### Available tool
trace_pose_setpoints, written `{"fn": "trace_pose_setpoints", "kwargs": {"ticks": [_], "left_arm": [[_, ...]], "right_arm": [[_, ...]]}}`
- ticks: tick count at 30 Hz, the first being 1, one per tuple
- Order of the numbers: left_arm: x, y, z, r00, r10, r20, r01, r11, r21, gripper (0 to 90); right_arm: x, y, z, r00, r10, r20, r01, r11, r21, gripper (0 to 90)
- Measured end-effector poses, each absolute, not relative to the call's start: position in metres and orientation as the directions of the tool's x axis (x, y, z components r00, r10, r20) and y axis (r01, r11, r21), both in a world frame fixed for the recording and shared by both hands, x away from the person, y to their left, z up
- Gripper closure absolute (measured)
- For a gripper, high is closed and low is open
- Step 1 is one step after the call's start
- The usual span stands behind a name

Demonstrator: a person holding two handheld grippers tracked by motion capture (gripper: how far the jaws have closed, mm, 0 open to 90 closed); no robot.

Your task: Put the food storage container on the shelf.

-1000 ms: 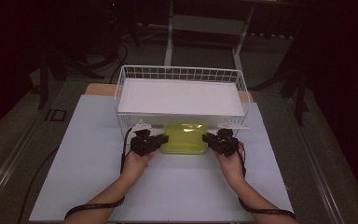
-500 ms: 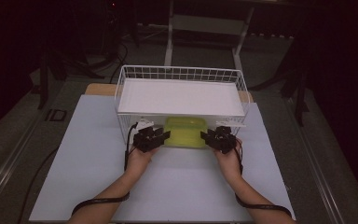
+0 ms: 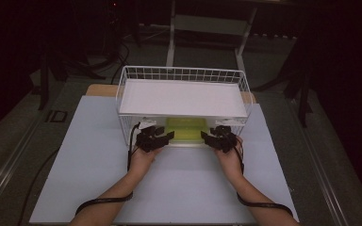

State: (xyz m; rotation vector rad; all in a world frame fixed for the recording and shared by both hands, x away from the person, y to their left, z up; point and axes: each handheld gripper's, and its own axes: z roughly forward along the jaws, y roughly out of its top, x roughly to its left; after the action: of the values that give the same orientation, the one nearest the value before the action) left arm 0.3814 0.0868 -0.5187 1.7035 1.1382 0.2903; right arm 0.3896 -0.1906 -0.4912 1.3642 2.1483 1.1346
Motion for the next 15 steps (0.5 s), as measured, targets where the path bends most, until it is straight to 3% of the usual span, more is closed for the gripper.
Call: {"fn": "trace_pose_setpoints", "kwargs": {"ticks": [5, 9, 10, 15], "left_arm": [[0.379, 0.089, -0.517, 0.524, 0.791, -0.316, 0.547, -0.028, 0.837, 40.2], [0.375, 0.094, -0.515, 0.544, 0.771, -0.333, 0.54, -0.018, 0.841, 37.8], [0.374, 0.096, -0.514, 0.558, 0.767, -0.317, 0.527, -0.032, 0.85, 31.8], [0.367, 0.101, -0.51, 0.615, 0.735, -0.285, 0.468, -0.049, 0.883, 22.0]], "right_arm": [[0.387, -0.189, -0.488, -0.486, 0.871, 0.062, 0.54, 0.244, 0.806, 47.2], [0.383, -0.188, -0.486, -0.477, 0.874, 0.091, 0.572, 0.23, 0.787, 46.0], [0.383, -0.19, -0.488, -0.483, 0.872, 0.078, 0.559, 0.237, 0.795, 46.0], [0.38, -0.196, -0.489, -0.498, 0.865, 0.063, 0.532, 0.248, 0.81, 45.9]]}}
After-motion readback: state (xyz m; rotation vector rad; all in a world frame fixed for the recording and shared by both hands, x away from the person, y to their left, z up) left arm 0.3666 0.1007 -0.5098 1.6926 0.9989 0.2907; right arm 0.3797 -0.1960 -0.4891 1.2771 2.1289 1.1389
